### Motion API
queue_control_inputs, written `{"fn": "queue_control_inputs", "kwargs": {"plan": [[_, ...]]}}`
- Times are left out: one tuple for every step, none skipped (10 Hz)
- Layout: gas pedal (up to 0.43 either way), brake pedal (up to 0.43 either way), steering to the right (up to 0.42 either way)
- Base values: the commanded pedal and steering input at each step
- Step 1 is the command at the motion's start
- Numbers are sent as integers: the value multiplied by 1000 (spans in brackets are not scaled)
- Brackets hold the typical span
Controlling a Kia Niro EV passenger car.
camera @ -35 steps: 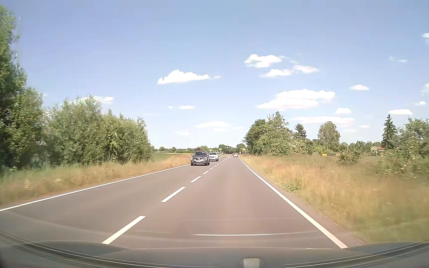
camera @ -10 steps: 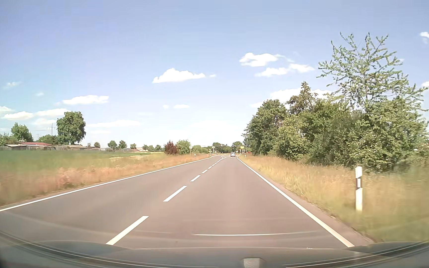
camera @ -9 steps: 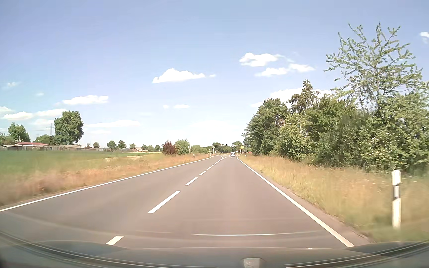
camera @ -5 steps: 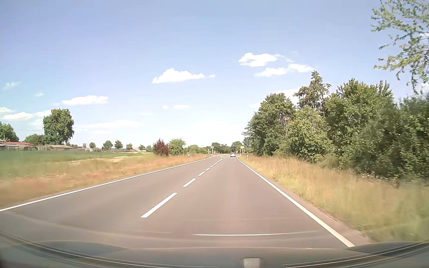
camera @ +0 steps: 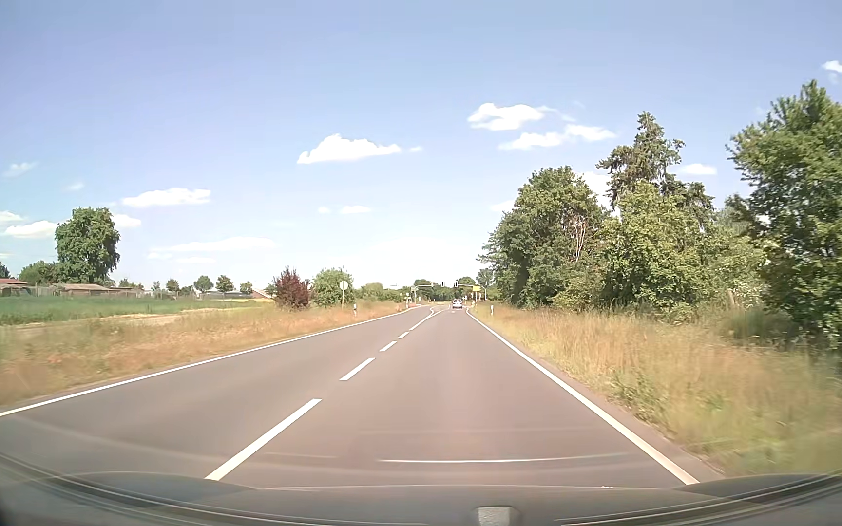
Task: Follow the waypoints while adhering to traffic rules and regulations
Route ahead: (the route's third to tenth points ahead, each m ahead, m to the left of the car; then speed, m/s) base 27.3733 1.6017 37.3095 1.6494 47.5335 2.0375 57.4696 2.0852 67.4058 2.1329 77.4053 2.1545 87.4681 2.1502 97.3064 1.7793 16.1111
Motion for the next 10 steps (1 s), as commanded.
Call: {"fn": "queue_control_inputs", "kwargs": {"plan": [[0,43,0],[0,43,0],[0,43,0],[0,37,0],[0,30,0],[0,30,1],[0,30,1],[0,30,0],[0,30,0],[0,37,0]]}}
